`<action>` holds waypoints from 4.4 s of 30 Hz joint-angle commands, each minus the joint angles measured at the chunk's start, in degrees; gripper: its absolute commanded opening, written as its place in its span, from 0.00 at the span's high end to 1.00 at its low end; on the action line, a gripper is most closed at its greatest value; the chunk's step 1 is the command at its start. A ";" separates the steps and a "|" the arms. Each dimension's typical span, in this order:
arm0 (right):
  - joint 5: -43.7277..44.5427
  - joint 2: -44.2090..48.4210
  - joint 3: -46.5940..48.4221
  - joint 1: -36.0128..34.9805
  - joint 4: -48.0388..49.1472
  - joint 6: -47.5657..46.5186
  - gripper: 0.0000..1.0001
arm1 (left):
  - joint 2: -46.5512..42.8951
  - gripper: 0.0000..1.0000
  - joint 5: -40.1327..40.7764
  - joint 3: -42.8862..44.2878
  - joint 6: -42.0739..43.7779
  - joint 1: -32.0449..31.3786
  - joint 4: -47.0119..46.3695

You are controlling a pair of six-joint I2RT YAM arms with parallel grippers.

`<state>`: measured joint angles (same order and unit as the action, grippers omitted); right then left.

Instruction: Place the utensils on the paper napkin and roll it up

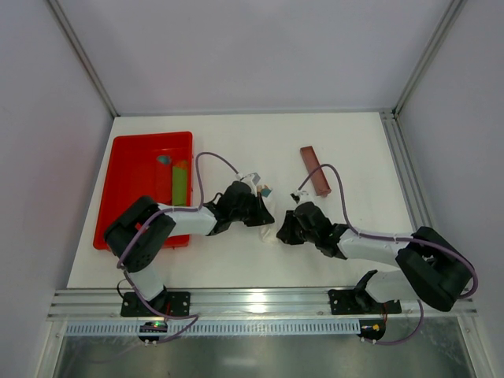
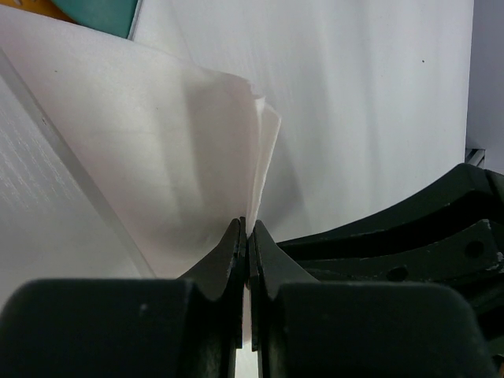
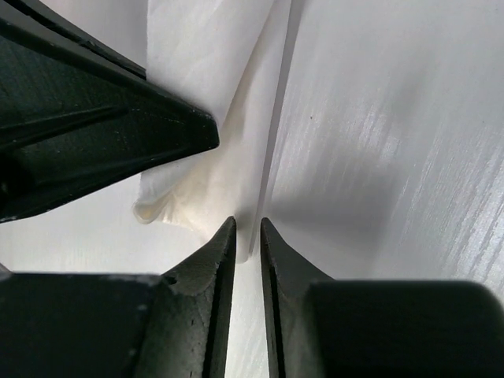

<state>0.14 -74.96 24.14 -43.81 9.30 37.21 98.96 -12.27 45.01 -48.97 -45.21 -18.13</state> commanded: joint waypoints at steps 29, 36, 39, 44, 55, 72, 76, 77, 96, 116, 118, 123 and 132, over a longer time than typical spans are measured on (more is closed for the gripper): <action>0.65 -6.34 0.30 0.13 10.04 -1.97 0.89 | 2.20 0.94 -2.14 1.48 0.54 -0.93 -6.30; -2.16 0.51 -2.60 0.22 8.98 -0.04 0.59 | 3.00 0.92 -2.14 1.48 0.81 -0.93 -5.78; -3.39 3.06 -3.22 0.22 8.19 1.19 0.47 | 3.00 0.91 -1.97 1.48 0.81 -0.93 -5.69; -4.27 4.82 -3.31 0.22 8.54 3.39 0.37 | 3.17 0.90 -2.14 1.66 0.72 -0.93 -5.78; 1.51 -1.32 1.87 0.22 6.43 5.32 0.38 | 2.03 0.85 -2.23 1.22 0.81 -1.02 -5.34; 2.23 -3.26 -4.01 0.04 9.95 9.46 0.58 | 0.45 0.72 -4.25 2.97 -0.33 -1.02 -5.34; 2.23 -3.88 -4.36 0.04 10.56 9.55 0.58 | -0.34 0.68 -4.69 3.24 -0.69 -0.93 -5.16; 2.41 -3.97 -4.45 -0.39 10.65 9.55 0.58 | -0.61 0.67 -4.52 3.24 -0.60 -0.93 -4.55; 3.55 -2.65 -5.77 -1.98 10.74 10.07 0.78 | -7.99 0.71 -1.61 -2.73 -0.07 -1.37 -0.14; 6.01 1.22 -7.27 -2.95 7.49 12.71 0.80 | -2.72 0.79 -0.29 -9.50 -2.36 -4.62 -6.57; 6.10 2.53 -6.74 -2.95 5.91 12.28 0.80 | -2.54 0.79 -0.12 -9.68 -2.18 -4.71 -6.74; 4.96 7.63 -1.32 -2.42 -4.34 8.24 0.79 | -2.45 0.79 0.32 -10.30 -1.57 -5.06 -6.48; -9.36 7.91 12.05 10.76 -11.84 -4.86 0.76 | -3.16 0.79 0.67 -11.53 -1.04 -5.24 -6.13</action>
<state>-2.20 -65.45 30.70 -35.97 -0.03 39.24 95.88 -12.82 34.85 -51.13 -49.89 -24.69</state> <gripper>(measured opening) 0.237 0.209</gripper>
